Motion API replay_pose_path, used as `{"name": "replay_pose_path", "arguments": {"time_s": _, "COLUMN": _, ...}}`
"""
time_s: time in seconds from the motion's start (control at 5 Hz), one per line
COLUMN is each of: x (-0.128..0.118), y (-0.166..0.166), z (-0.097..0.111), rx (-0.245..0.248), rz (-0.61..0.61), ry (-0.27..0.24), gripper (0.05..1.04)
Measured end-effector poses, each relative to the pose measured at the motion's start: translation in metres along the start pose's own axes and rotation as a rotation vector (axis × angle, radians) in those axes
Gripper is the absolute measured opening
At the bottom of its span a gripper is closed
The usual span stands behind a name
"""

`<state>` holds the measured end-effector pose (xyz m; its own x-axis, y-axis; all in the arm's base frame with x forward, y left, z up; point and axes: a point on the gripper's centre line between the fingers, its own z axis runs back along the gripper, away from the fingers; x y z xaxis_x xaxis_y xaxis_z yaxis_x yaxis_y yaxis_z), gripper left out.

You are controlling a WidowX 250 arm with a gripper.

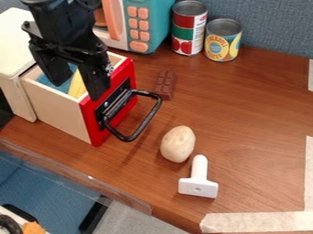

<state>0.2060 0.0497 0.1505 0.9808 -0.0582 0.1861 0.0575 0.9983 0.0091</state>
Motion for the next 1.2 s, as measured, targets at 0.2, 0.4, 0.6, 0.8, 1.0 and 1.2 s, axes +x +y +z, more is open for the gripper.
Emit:
{"name": "replay_pose_path", "arguments": {"time_s": 0.2, "x": -0.002, "y": -0.001, "z": -0.003, "rx": -0.004, "rz": 0.004, "ry": 0.012, "gripper": 0.999}}
{"name": "replay_pose_path", "arguments": {"time_s": 0.4, "x": 0.005, "y": -0.017, "z": -0.002, "rx": -0.016, "rz": -0.057, "ry": -0.010, "gripper": 1.000}}
{"name": "replay_pose_path", "arguments": {"time_s": 0.6, "x": 0.013, "y": -0.033, "z": -0.009, "rx": -0.017, "rz": -0.093, "ry": -0.008, "gripper": 0.999}}
{"name": "replay_pose_path", "arguments": {"time_s": 0.8, "x": 0.032, "y": -0.046, "z": -0.016, "rx": -0.002, "rz": -0.095, "ry": -0.011, "gripper": 1.000}}
{"name": "replay_pose_path", "arguments": {"time_s": 1.0, "x": 0.051, "y": -0.055, "z": -0.032, "rx": 0.014, "rz": -0.088, "ry": 0.009, "gripper": 1.000}}
{"name": "replay_pose_path", "arguments": {"time_s": 1.2, "x": 0.073, "y": -0.064, "z": -0.048, "rx": 0.015, "rz": -0.078, "ry": 0.018, "gripper": 1.000}}
